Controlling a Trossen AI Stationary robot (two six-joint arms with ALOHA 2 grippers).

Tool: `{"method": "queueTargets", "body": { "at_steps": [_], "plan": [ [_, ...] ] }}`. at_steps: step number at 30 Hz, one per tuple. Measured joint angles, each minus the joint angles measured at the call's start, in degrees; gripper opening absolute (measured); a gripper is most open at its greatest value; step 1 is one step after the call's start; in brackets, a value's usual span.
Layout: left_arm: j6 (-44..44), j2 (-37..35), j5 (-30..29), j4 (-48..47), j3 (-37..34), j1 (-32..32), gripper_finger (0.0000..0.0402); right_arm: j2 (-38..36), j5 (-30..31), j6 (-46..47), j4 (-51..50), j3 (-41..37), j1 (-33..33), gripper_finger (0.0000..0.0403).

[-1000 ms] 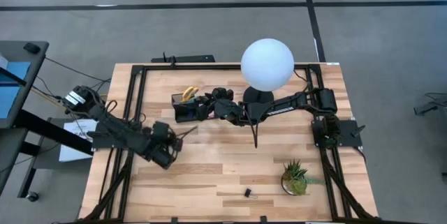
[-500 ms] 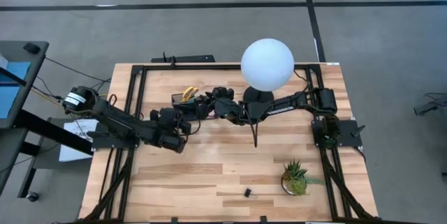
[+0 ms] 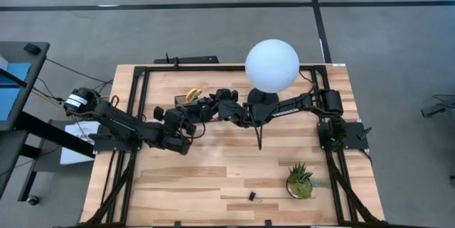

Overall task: Pick and place office supplies into organizer
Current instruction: Put the top left black binder clip into the black desk organizer, then put the black binder clip into the black desk organizer

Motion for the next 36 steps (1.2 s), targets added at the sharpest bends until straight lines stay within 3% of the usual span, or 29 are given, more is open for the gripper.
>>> {"method": "queueTargets", "body": {
  "at_steps": [4, 11, 16, 26, 33, 36],
  "plan": [
    [0.73, -0.01, 2.66, 6.57, -4.00, 0.02, 0.0147, 0.00, -0.18, 0.00, -0.03, 0.00, 0.00, 0.0127],
    [1.20, 0.00, 1.58, 17.22, -9.75, 0.02, 0.0144, 0.00, -0.22, -0.02, -0.01, 0.00, 0.04, 0.0127],
    [5.04, 0.00, 1.82, 17.32, -10.01, 0.02, 0.0156, 0.00, -0.20, -0.01, -0.01, 0.00, 0.04, 0.0127],
    [6.39, 0.00, 7.09, 17.32, -10.01, 0.07, 0.0179, 0.00, -0.15, 0.00, -0.01, 0.00, 0.04, 0.0127],
    [5.89, 0.00, 7.57, 20.37, -9.81, 0.07, 0.0205, 0.00, 0.00, 0.00, 0.01, 0.00, 0.02, 0.0127],
    [10.41, -0.07, 8.31, 21.37, -7.73, -0.05, 0.0208, 0.00, 0.03, 0.02, -0.01, 0.00, 0.00, 0.0127]
  ]
}}
